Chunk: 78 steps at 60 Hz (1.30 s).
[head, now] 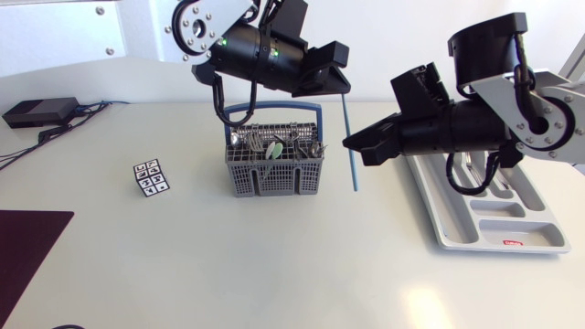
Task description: Transfer all utensils from the basket to the drawer tray.
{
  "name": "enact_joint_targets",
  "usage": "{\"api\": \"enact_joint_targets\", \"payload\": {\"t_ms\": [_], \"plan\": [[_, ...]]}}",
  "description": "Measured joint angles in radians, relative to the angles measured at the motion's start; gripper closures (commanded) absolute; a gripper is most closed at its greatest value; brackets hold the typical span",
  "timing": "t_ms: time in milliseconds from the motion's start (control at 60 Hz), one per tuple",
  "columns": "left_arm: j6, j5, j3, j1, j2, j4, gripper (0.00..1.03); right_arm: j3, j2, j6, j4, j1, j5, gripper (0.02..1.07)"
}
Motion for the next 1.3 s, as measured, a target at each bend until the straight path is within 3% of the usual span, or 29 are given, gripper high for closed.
{"api": "enact_joint_targets", "payload": {"t_ms": [100,167,383,633,967,1133,1167,1250,1300], "plan": [[0.000,0.005,0.011,0.004,0.000,0.002,0.25,-0.026,0.000,0.000,-0.001,0.003,0.000,1.01],[-0.001,0.005,0.014,0.017,-0.013,0.019,0.15,-0.052,0.000,-0.005,-0.006,0.003,0.000,1.01],[-0.006,-0.036,0.013,0.139,-0.119,0.089,0.12,-0.114,0.000,-0.035,-0.055,-0.092,0.058,1.01],[0.122,-0.209,-0.114,0.241,-0.197,0.084,0.11,-0.115,0.088,-0.075,-0.077,-0.364,0.198,1.01],[0.269,-0.259,-0.337,0.422,-0.206,0.085,0.11,-0.112,0.212,-0.088,-0.040,-0.512,0.341,0.99],[0.306,-0.259,-0.393,0.468,-0.198,0.099,0.12,-0.108,0.277,-0.089,-0.006,-0.549,0.360,0.97],[0.314,-0.259,-0.397,0.471,-0.193,0.104,0.11,-0.108,0.286,-0.091,0.002,-0.553,0.362,0.90],[0.330,-0.259,-0.414,0.475,-0.170,0.116,0.12,-0.100,0.312,-0.092,0.008,-0.558,0.368,0.61],[0.351,-0.259,-0.430,0.473,-0.162,0.120,0.11,-0.100,0.322,-0.092,0.008,-0.557,0.368,0.35]]}}
